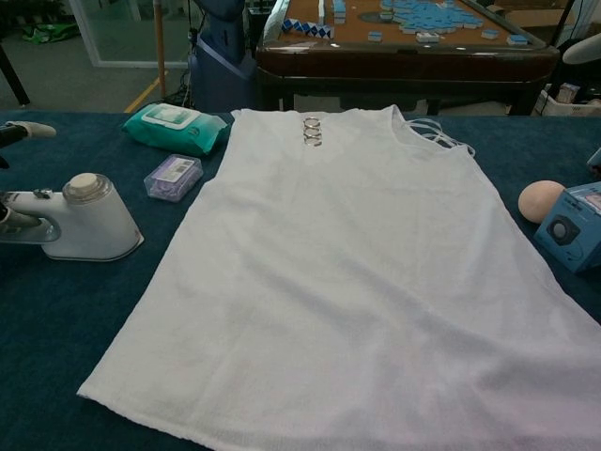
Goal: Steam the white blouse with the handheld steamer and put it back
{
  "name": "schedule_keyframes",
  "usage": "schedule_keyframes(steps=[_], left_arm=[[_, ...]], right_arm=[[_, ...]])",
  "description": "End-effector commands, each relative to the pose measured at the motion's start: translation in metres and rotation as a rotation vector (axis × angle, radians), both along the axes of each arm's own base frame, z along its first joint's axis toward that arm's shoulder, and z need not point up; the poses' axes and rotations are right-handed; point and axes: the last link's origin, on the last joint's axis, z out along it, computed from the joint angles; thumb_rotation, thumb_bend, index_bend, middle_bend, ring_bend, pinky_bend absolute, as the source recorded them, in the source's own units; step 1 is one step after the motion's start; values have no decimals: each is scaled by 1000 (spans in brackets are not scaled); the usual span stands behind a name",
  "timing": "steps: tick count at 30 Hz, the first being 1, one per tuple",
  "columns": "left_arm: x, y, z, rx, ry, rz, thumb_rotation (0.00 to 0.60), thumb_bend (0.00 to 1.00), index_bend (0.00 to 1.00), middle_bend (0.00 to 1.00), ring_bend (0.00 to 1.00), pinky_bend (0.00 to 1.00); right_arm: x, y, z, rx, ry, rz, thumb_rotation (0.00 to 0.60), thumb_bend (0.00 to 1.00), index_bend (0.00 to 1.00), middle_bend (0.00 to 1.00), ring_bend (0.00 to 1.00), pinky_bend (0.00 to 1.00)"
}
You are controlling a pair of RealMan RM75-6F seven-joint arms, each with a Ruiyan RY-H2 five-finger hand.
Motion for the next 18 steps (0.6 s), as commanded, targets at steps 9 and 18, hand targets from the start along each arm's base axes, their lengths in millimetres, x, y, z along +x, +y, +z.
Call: schedule_keyframes(steps=[9,18], left_arm=[[-6,-51,46,114,-44,24,600,58,0,27,13,171],[-13,-107,74,213,-9,21,600,58,39,94,72,171]], right_arm=[[-43,4,2,-56,-20,-144,600,456,0,80,0,21],[-61,12,-1,-151,9,-170,600,456,0,118,0,21]])
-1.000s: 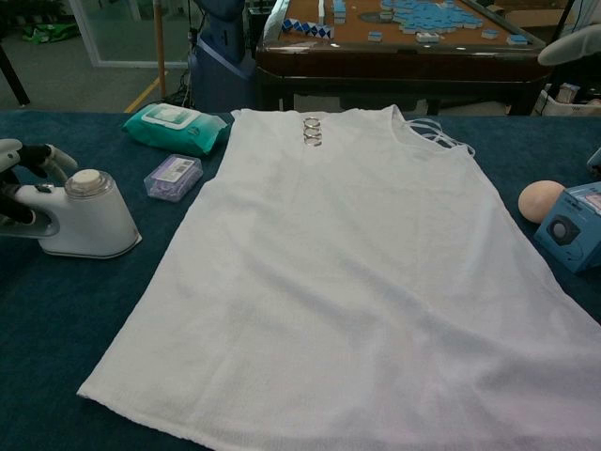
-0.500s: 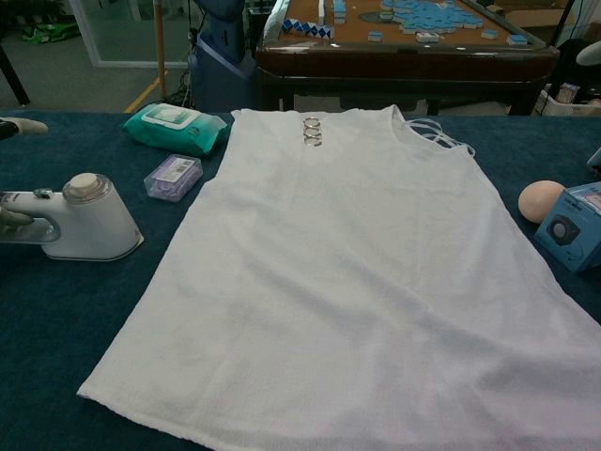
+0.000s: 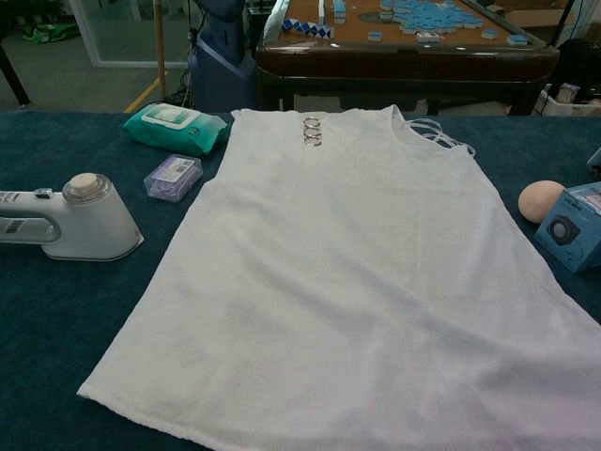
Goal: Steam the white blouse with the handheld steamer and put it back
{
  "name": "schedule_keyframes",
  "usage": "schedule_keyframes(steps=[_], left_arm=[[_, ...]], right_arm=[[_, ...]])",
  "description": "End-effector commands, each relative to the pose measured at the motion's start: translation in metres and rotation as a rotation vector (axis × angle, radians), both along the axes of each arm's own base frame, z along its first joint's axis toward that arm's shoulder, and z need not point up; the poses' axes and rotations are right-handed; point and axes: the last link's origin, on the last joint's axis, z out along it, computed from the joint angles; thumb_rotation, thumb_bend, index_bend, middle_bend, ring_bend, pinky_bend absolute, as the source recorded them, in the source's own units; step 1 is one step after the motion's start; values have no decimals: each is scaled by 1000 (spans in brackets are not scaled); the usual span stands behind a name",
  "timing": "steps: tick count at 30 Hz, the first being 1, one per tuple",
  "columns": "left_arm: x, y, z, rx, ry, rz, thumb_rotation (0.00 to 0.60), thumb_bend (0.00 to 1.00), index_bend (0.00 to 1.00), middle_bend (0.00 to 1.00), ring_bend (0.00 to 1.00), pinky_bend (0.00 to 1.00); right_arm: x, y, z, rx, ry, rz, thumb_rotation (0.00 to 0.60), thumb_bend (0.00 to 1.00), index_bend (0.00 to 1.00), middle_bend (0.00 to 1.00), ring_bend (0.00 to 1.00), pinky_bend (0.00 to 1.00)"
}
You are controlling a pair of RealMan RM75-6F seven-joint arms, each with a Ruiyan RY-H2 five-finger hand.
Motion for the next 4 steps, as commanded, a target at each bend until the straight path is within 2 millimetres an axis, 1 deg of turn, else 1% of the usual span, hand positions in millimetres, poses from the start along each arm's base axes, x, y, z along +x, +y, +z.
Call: schedule_keyframes(steps=[1,4], left_arm=[[-2,-27,10,7,26,12,600,58,39,96,73,171],[-2,-41,13,-5,48,33,600,58,44,97,75,170]], right_arm=[[-6,5,-2,-20,4,-19,600,456,0,121,0,21],[-11,12,-4,-27,6,-44,600,456,0,124,0,21]])
